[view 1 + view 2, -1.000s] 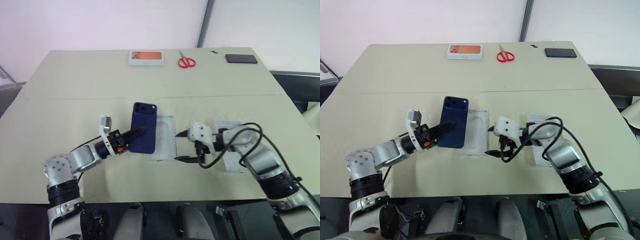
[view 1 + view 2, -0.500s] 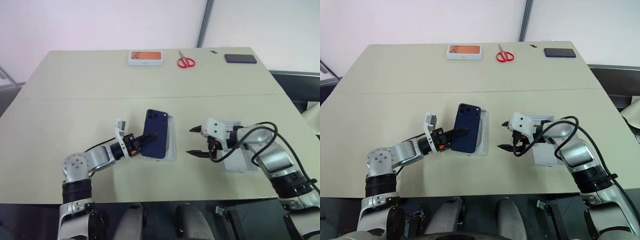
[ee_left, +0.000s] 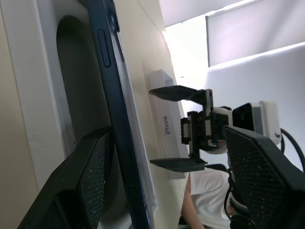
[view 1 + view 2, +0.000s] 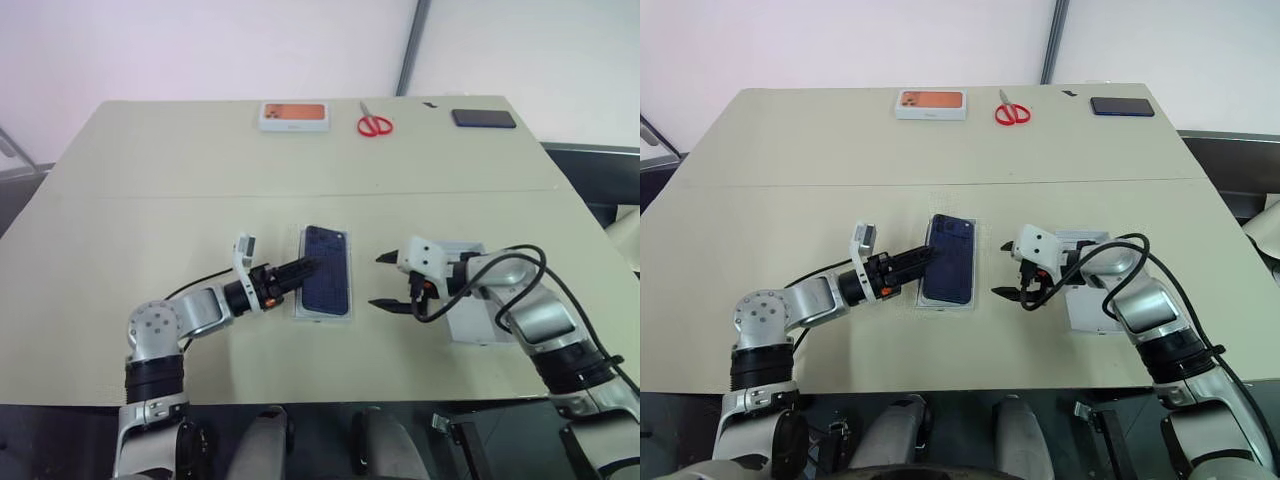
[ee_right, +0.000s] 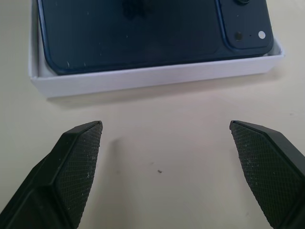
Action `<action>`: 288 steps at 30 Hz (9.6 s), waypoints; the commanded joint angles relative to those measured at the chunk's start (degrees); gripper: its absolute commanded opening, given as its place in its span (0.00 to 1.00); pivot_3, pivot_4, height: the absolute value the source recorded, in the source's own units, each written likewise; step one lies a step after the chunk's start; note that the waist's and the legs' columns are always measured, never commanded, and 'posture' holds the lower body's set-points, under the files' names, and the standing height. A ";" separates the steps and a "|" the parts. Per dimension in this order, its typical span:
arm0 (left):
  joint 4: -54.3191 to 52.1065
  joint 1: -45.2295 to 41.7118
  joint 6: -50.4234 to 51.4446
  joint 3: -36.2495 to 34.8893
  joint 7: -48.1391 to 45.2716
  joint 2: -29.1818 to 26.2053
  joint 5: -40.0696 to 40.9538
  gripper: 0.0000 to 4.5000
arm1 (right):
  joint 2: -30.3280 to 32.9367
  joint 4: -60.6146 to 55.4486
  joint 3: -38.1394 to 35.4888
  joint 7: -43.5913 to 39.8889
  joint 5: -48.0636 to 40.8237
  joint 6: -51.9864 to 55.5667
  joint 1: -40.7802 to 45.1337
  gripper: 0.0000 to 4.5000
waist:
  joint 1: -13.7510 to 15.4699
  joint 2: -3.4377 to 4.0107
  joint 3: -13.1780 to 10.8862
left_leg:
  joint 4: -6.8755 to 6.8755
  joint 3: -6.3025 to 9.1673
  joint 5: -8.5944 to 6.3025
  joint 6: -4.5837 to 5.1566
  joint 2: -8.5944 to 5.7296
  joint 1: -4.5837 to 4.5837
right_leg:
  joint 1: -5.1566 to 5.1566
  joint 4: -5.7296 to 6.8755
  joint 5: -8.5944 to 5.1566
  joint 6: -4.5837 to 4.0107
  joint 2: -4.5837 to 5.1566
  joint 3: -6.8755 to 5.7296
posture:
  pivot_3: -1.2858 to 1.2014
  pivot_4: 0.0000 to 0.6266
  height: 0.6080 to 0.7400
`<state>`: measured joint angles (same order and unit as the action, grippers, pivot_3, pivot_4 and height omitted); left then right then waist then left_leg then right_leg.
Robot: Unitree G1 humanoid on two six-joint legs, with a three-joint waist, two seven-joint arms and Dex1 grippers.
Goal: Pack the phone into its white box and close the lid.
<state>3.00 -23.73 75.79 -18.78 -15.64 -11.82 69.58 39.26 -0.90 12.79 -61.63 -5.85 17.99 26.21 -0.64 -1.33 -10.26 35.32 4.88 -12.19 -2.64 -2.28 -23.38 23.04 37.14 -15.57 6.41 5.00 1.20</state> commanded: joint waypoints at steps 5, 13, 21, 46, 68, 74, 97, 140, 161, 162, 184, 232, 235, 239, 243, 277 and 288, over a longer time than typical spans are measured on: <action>-2.85 -0.10 2.86 -1.55 2.55 -2.51 4.41 0.84 | -1.09 0.88 0.09 0.36 0.68 -2.40 2.18 1.00 | -0.08 0.00 0.00 | -0.01 0.00 0.00 0.00 -0.01 0.00 | 0.01 0.00 0.00 0.00 -0.01 -0.01 | 0.52 0.24 1.00; -7.01 1.99 1.59 -1.41 -5.04 -12.99 2.55 0.84 | -1.52 1.04 -0.28 0.51 0.59 -2.61 2.25 1.00 | -0.17 0.00 -0.01 | -0.04 0.01 0.00 0.00 0.01 -0.01 | 0.06 0.01 0.00 0.00 -0.02 0.01 | 0.52 0.24 1.00; -5.11 3.11 -23.99 7.61 -21.87 -22.64 -19.74 0.55 | -4.62 5.16 -1.71 4.93 1.41 -3.83 5.14 0.71 | -0.07 0.04 -0.03 | -0.09 -0.06 0.00 -0.01 0.03 -0.02 | 0.08 -0.05 -0.07 -0.14 0.01 0.04 | 0.52 0.24 1.00; 8.97 1.08 -56.93 26.61 -44.39 -13.82 -47.41 0.00 | -6.87 1.93 2.18 10.71 8.37 -8.27 -1.17 0.01 | -0.19 0.06 -0.02 | -0.09 -0.05 -0.01 0.04 0.02 -0.01 | 0.07 -0.02 0.01 -0.01 -0.08 -0.04 | 0.52 0.24 1.00; 12.26 -1.26 -56.82 27.45 -45.48 -18.19 -53.91 0.00 | -7.44 2.57 2.13 11.36 9.29 -7.80 0.48 0.01 | 0.06 0.07 -0.02 | -0.06 -0.02 -0.01 0.05 0.04 -0.02 | 0.04 0.00 0.00 0.00 -0.07 -0.06 | 0.52 0.24 1.00; 13.09 -3.76 -55.20 29.51 -45.29 -12.19 -54.42 0.00 | -7.05 1.58 2.67 10.06 9.13 -7.62 -0.20 0.01 | 0.42 0.07 -0.02 | 0.04 0.02 -0.02 0.06 -0.03 -0.01 | -0.09 -0.02 0.00 0.01 0.01 -0.14 | 0.52 0.24 1.00; 14.58 -9.34 -52.94 36.17 -49.10 -3.26 -57.01 0.00 | 5.16 -10.00 -6.64 6.77 5.19 -2.08 -13.11 0.01 | 0.26 0.06 -0.02 | 0.11 0.05 -0.05 0.13 -0.07 0.01 | -0.20 -0.04 -0.01 0.04 0.02 -0.18 | 0.52 0.24 1.00; 11.87 -5.65 -59.82 17.44 -49.26 -18.46 -50.08 0.12 | 7.79 -5.86 -16.20 7.49 -3.45 4.69 -10.09 0.13 | -0.13 0.08 -0.04 | 0.20 0.05 -0.11 0.23 0.06 0.01 | -0.20 -0.01 -0.02 0.04 -0.02 -0.16 | 0.52 0.24 1.00; 5.37 2.10 -69.35 15.24 -59.86 -22.87 -44.46 0.95 | 9.55 -28.08 -26.17 20.84 -11.77 43.44 -18.56 0.99 | -0.04 0.11 -0.05 | 0.18 0.05 -0.16 0.31 0.10 -0.01 | -0.14 -0.05 -0.03 0.01 0.07 -0.07 | 0.52 0.24 1.00; 5.77 1.86 -70.25 15.70 -60.23 -22.57 -44.83 0.95 | 9.11 -29.32 -26.06 21.62 -13.07 47.90 -17.18 0.99 | -0.15 0.12 -0.05 | 0.19 0.02 -0.17 0.31 0.11 0.01 | -0.14 -0.06 -0.03 0.00 0.07 -0.03 | 0.52 0.24 1.00; 1.48 4.32 -71.40 17.97 -62.71 -20.21 -43.31 0.95 | 4.02 -33.35 -22.25 35.90 -17.02 74.51 -6.28 0.99 | -0.06 0.15 -0.06 | 0.17 0.03 -0.21 0.39 0.13 -0.07 | 0.00 -0.02 -0.02 0.02 0.03 -0.04 | 0.52 0.24 1.00; 2.82 3.20 -70.66 17.61 -56.43 -19.08 -43.69 0.97 | -21.15 -30.02 -36.75 44.34 -29.10 72.73 8.35 0.01 | -0.24 0.27 -0.13 | 0.10 0.02 -0.20 0.40 0.16 -0.07 | 0.05 0.05 -0.01 0.03 -0.09 0.01 | 0.52 0.24 1.00; 3.10 2.86 -70.58 17.40 -54.30 -18.32 -44.04 0.97 | -25.02 -29.04 -37.99 42.14 -32.08 72.69 10.19 0.01 | -0.22 0.27 -0.12 | 0.10 0.03 -0.20 0.40 0.15 -0.06 | 0.05 0.04 -0.01 0.03 -0.08 0.00 | 0.52 0.24 1.00; 3.09 2.36 -70.14 17.34 -52.63 -17.42 -43.80 0.97 | -32.75 -27.01 -41.42 41.54 -35.47 74.36 11.33 0.01 | -0.42 0.27 -0.13 | 0.07 0.03 -0.20 0.40 0.15 -0.06 | 0.08 0.08 -0.01 0.03 -0.10 0.01 | 0.52 0.24 1.00; 2.19 2.26 -68.61 17.26 -51.16 -16.80 -43.14 0.97 | -38.55 -24.89 -42.41 41.62 -38.65 74.50 11.45 0.01 | -0.46 0.28 -0.13 | 0.04 0.03 -0.20 0.40 0.15 -0.06 | 0.16 0.14 0.00 0.02 -0.10 0.05 | 0.52 0.24 1.00; 1.15 3.26 -67.24 25.27 -48.71 -11.51 -46.82 0.02 | -24.79 -15.13 -21.04 72.19 -88.46 54.00 -9.44 0.00 | -0.19 0.27 -0.13 | 0.00 -0.02 -0.20 0.41 0.16 -0.04 | 0.06 0.01 -0.01 0.01 -0.10 0.10 | 0.52 0.24 1.00; 7.50 -1.69 -70.19 26.01 -48.24 -7.56 -48.56 0.00 | -13.98 -15.46 -21.69 63.31 -81.41 47.09 -7.37 0.89 | -0.28 0.27 -0.14 | 0.01 -0.04 -0.20 0.42 0.15 -0.06 | 0.08 0.00 -0.01 0.01 -0.13 0.07 | 0.52 0.24 1.00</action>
<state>10.70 -24.01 6.92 7.68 -63.64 -19.50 21.23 23.91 -14.22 -7.21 5.18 -89.04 67.00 17.01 -0.92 -1.06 -10.40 35.35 4.82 -12.39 -2.23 -2.13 -23.45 23.12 37.13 -15.58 6.42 4.84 1.27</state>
